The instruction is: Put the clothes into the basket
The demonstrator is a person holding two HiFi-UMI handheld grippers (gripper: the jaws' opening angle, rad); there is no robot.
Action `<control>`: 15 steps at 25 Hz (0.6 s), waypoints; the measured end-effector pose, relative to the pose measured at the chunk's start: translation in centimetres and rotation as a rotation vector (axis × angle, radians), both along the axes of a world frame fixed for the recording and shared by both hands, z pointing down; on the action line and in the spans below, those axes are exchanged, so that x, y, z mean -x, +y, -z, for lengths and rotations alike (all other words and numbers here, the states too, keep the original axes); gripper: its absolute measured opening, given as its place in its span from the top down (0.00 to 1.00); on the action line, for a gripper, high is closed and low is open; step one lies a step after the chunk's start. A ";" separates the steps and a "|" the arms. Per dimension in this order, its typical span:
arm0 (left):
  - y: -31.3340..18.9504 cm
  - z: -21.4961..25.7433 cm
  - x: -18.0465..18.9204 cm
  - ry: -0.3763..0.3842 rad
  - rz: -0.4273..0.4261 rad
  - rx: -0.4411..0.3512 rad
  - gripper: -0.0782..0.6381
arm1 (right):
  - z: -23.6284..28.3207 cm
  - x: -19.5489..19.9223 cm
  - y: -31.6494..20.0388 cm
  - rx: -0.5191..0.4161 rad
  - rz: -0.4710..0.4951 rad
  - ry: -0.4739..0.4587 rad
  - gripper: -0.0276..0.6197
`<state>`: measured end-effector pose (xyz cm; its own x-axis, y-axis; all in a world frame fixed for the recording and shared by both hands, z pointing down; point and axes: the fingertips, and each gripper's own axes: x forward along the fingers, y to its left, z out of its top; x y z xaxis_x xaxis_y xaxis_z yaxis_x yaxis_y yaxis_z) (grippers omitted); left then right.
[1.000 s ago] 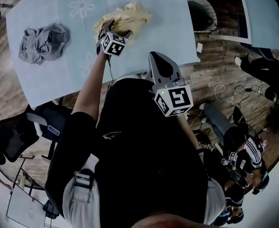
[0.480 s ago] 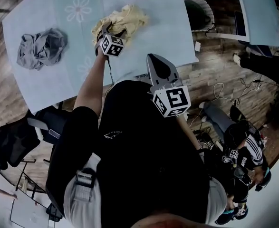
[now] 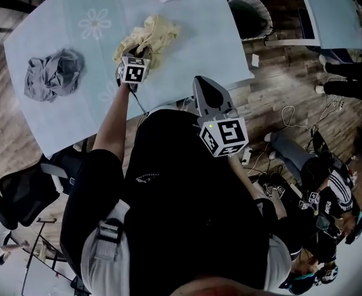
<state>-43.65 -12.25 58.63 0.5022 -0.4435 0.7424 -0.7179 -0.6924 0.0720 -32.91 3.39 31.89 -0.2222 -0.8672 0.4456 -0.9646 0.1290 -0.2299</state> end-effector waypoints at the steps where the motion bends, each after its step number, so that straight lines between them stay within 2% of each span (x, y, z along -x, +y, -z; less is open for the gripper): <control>1: 0.6 0.1 0.2 0.020 0.023 0.014 0.77 | 0.0 -0.3 0.2 -0.004 -0.009 0.000 0.94; 8: 6.3 2.4 0.7 0.156 0.110 0.064 0.77 | -0.1 -1.5 0.5 -0.021 -0.038 -0.020 0.94; 12: 8.3 3.9 0.5 0.203 0.090 0.080 0.77 | 0.2 -1.8 0.6 -0.032 -0.038 -0.034 0.94; 15: 8.3 5.8 -0.3 0.241 0.067 0.059 0.77 | 0.1 -2.2 1.0 -0.036 -0.037 -0.048 0.94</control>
